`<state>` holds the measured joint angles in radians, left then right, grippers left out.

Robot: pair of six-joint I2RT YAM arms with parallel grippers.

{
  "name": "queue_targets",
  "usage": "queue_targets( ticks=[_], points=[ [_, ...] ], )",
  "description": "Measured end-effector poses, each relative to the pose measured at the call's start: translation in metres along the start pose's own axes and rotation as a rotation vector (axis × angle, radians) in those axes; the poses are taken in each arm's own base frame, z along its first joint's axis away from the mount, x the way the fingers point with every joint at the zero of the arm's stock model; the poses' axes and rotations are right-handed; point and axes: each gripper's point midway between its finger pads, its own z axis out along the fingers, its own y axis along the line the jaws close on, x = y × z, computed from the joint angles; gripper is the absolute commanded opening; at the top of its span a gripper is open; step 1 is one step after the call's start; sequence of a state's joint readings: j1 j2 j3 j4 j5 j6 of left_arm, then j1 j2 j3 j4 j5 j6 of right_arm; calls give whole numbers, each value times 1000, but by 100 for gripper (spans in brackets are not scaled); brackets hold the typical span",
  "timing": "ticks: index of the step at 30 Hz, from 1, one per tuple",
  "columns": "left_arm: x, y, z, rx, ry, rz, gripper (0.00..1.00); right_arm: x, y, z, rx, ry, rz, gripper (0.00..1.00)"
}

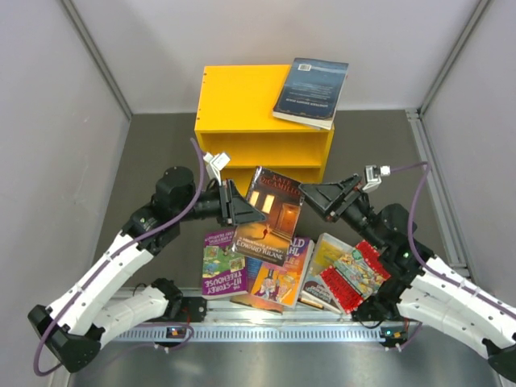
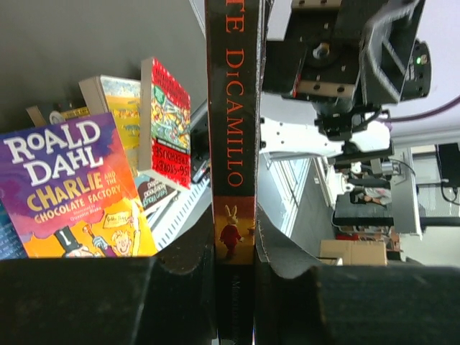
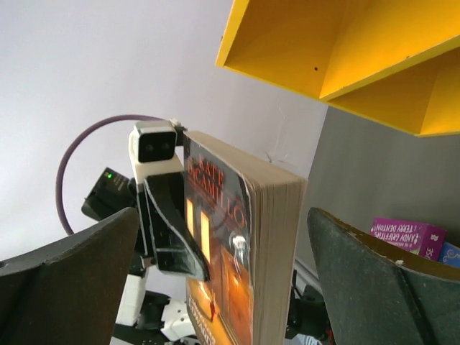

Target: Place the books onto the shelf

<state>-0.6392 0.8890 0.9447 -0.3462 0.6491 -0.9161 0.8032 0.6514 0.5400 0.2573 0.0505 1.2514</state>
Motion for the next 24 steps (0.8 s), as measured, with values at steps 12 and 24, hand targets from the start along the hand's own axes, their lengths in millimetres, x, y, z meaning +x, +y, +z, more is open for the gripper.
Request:
queue_targets(
  ticks=[12,24],
  points=[
    [-37,-23,13,6,-52,10,0,16,13,-14,-28,71,9,100],
    [-41,-22,18,7,-59,-20,0,70,0,2,11,227,17,29]
  ],
)
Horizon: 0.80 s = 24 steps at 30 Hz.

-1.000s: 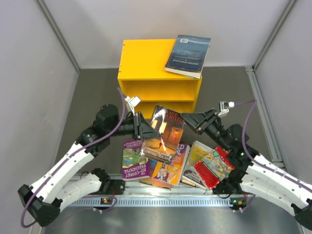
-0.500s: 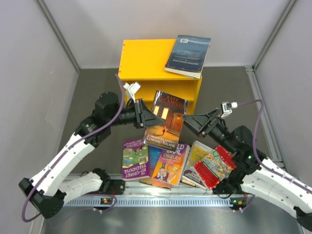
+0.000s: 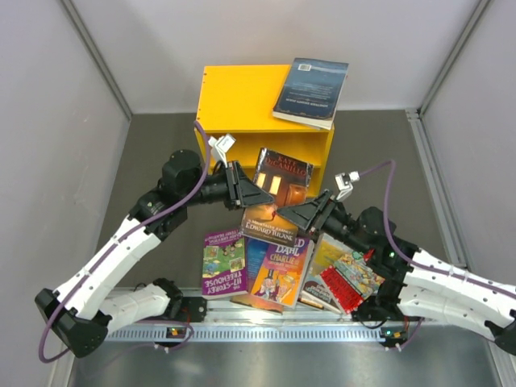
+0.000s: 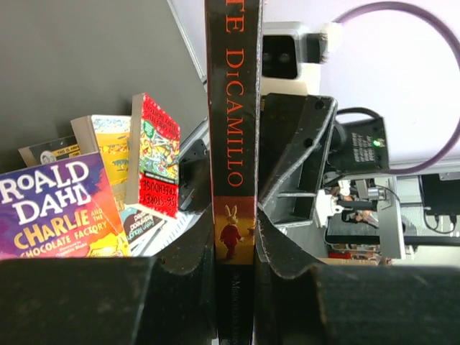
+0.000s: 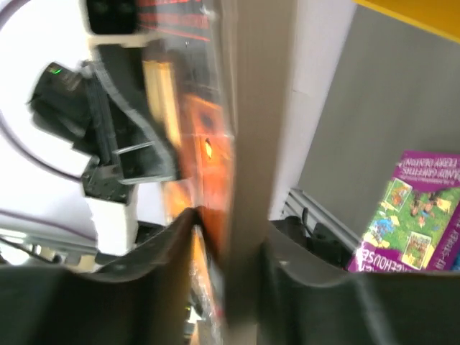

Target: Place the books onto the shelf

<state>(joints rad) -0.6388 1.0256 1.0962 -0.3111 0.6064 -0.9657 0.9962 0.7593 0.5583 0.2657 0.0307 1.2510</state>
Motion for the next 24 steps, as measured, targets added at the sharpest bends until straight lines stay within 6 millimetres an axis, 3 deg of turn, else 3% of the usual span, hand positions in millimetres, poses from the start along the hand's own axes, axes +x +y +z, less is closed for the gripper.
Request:
queue_targets(
  ticks=[2,3,6,8,9,11,12,13,16,21,24],
  points=[
    [0,3,0,-15,-4,-4,0,-1,10,-1,-26,-8,1,6],
    [-1,4,0,-17,-7,-4,0,-3,15,-2,-39,-13,-2,0],
    [-1,0,-1,-7,-12,8,0,-4,19,-7,-34,-15,-18,0],
    [0,0,0,-9,-8,13,5,-5,22,-9,-23,-16,-36,0],
    [0,-2,-1,-10,-8,21,19,-6,24,-10,-11,-14,-49,0],
    [-1,-9,-3,-6,-10,39,30,-9,33,-12,5,-9,-84,0],
    [-2,-14,-5,0,-10,55,47,-11,39,-14,14,-2,-111,0],
    [-4,-18,-8,1,-18,86,55,-14,46,-16,25,-3,-145,0],
    [-11,-16,-21,-42,-65,118,73,-47,80,-22,54,-80,-249,0],
    [-13,-26,-41,-42,-131,163,76,-93,137,-13,91,-132,-411,0],
    [-1,-14,-48,-80,-111,150,75,-140,183,2,48,-224,-463,0]
  ],
)
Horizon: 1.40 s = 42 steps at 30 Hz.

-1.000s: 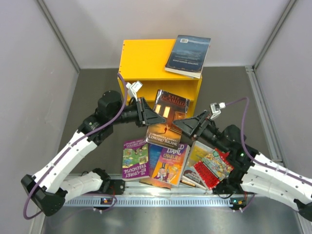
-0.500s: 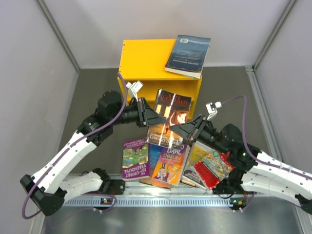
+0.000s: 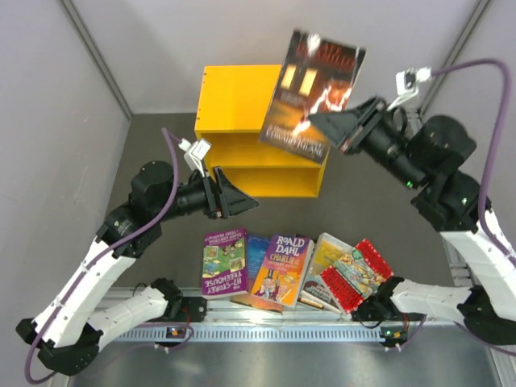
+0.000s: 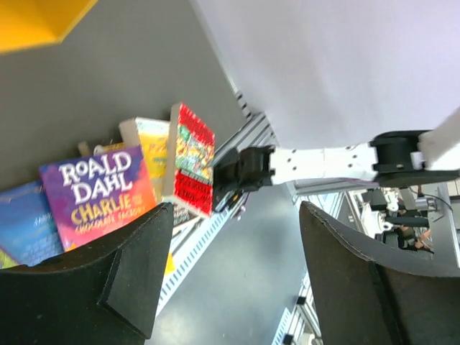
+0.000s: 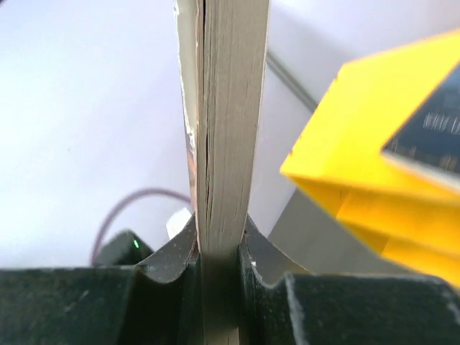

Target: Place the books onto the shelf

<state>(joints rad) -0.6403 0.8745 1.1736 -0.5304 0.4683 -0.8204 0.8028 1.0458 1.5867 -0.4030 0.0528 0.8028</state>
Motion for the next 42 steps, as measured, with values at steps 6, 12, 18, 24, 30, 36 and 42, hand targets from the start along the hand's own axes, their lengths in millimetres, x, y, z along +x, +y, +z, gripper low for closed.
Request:
queue_targets(
  ticks=[6,12,18,24,30,36,42],
  points=[
    [20,25,-1,-80,57,-48,73,-83,6,39,-47,-97,-75,0],
    [28,34,-3,-119,82,-55,72,-96,-34,106,-63,18,-46,0],
    [27,38,-5,-156,83,-38,72,-61,-122,127,133,171,106,0],
    [26,43,-6,-176,80,-28,71,-63,-155,118,222,173,171,0],
    [26,43,-5,-180,79,-28,71,-45,-174,108,277,205,218,0],
    [26,43,-6,-178,77,-28,71,-36,-191,106,335,207,235,0],
    [26,43,-6,-178,78,-28,71,-43,-193,106,353,180,225,10]
  ],
)
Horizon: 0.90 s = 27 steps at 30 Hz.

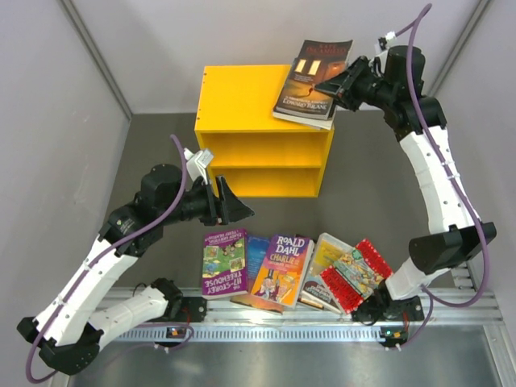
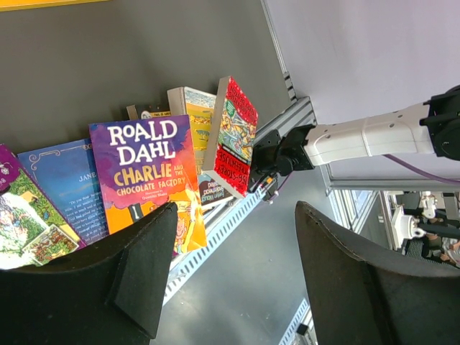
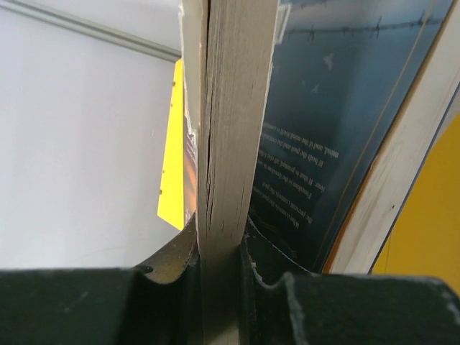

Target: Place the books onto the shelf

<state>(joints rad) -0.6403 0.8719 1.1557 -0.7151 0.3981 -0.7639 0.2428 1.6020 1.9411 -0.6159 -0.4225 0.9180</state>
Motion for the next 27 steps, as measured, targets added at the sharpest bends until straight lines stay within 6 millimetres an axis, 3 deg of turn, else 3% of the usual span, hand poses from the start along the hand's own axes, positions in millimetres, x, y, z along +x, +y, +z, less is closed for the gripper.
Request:
queue_targets(
  ticks=[1,3,4,7,17,22,27],
  points=[
    [0,0,0,0,0,0,71,-3,2,-1,-1,-7,-3,32],
    [0,0,0,-1,1,1,71,-9,4,-2,-2,-28,-12,46],
    [0,0,0,-1,1,2,71,-11,5,-2,-3,-35,-17,59],
    [0,1,0,-5,0,4,71,-14,3,-5,17,-48,-32,73],
    [0,3,2,-10,6,4,71,-27,-5,-14,115,-74,-97,82],
    [1,5,6,-15,17,3,71,-39,-23,-32,218,-114,-135,85],
    [0,4,8,-7,17,4,71,-36,-44,-52,315,-121,-149,88]
  ],
)
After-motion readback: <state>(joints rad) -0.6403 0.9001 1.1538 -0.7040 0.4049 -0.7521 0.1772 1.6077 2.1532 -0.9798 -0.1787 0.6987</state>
